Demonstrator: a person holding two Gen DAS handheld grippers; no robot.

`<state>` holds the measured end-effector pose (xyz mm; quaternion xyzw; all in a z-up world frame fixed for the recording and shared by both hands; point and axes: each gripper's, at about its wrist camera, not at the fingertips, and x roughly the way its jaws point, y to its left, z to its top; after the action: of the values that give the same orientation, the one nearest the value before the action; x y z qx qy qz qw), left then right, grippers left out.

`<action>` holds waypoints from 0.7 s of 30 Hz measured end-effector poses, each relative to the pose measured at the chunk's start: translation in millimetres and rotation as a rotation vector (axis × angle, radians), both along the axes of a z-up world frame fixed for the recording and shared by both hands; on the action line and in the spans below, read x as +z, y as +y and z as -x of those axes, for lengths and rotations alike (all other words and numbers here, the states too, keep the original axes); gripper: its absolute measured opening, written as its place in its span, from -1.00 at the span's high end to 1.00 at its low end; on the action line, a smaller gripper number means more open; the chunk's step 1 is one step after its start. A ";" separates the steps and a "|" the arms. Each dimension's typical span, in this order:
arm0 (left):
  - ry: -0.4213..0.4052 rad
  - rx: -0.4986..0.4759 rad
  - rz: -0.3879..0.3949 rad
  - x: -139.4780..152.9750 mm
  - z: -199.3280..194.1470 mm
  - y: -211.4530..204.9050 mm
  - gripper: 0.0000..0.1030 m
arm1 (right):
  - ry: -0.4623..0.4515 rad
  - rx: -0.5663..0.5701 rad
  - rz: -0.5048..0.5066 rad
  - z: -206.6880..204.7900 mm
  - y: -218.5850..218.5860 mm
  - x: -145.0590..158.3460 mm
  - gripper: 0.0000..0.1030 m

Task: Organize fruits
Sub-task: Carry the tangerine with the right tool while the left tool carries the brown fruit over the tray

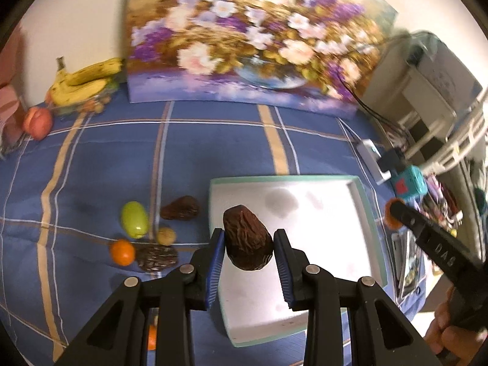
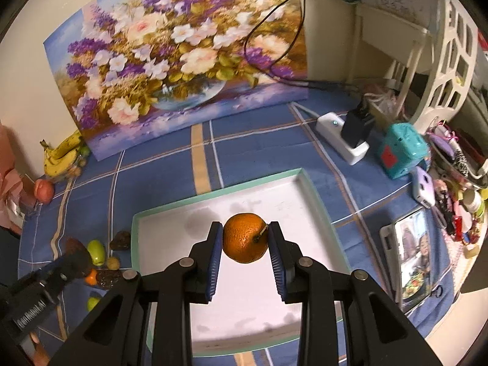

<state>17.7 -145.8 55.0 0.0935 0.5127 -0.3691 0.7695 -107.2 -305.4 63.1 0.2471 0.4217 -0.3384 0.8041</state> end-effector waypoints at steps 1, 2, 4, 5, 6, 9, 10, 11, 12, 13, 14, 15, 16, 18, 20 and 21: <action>-0.002 -0.013 -0.008 -1.7 4.0 -4.7 0.33 | -0.003 -0.001 0.006 1.5 -0.8 2.3 0.39; -0.003 -0.025 -0.016 -3.8 7.4 -8.6 0.33 | -0.007 -0.003 0.010 3.3 -1.1 4.4 0.39; -0.002 -0.042 -0.033 -8.9 12.6 -15.5 0.33 | -0.010 -0.010 0.017 6.7 -1.4 6.1 0.39; 0.000 -0.047 -0.040 -11.3 14.8 -17.8 0.33 | -0.010 -0.012 0.019 7.4 -1.7 6.1 0.39; 0.001 -0.053 -0.051 -14.8 16.8 -20.6 0.33 | -0.010 -0.015 0.020 8.5 -2.3 6.2 0.39; 0.006 -0.072 -0.082 -25.8 21.6 -28.1 0.33 | -0.016 -0.020 0.017 10.7 -3.4 6.1 0.39; 0.008 -0.077 -0.091 -29.2 23.0 -29.8 0.33 | -0.016 -0.021 0.018 11.0 -3.6 6.0 0.39; 0.012 -0.083 -0.102 -33.6 24.3 -32.2 0.33 | -0.014 -0.020 0.018 10.6 -3.8 5.5 0.39; 0.017 -0.086 -0.113 -38.3 25.6 -34.2 0.33 | -0.012 -0.019 0.017 10.4 -4.3 4.1 0.39; 0.024 -0.087 -0.124 -43.3 26.1 -35.9 0.33 | -0.009 -0.019 0.014 10.0 -4.6 1.8 0.39; 0.033 -0.088 -0.135 -48.8 26.5 -37.5 0.33 | -0.006 -0.018 0.009 9.8 -5.0 -0.3 0.39; 0.043 -0.087 -0.145 -53.9 26.9 -38.8 0.33 | 0.001 -0.018 0.000 8.9 -6.1 -4.6 0.39; 0.057 -0.086 -0.156 -60.3 27.2 -39.9 0.33 | 0.008 -0.020 -0.005 8.6 -6.3 -7.7 0.39; 0.081 -0.086 -0.170 -71.2 27.4 -41.8 0.33 | 0.029 -0.018 -0.023 6.0 -8.0 -17.8 0.39; 0.100 -0.086 -0.189 -82.0 27.9 -43.3 0.33 | 0.046 -0.014 -0.044 3.4 -9.7 -28.0 0.38; 0.109 -0.086 -0.201 -87.7 28.4 -44.0 0.33 | 0.057 -0.011 -0.057 1.8 -10.6 -34.6 0.39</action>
<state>-10.7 -189.8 -32.7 0.1720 0.5836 -0.3532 0.7107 -109.0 -316.1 28.5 0.2626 0.4527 -0.3378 0.7823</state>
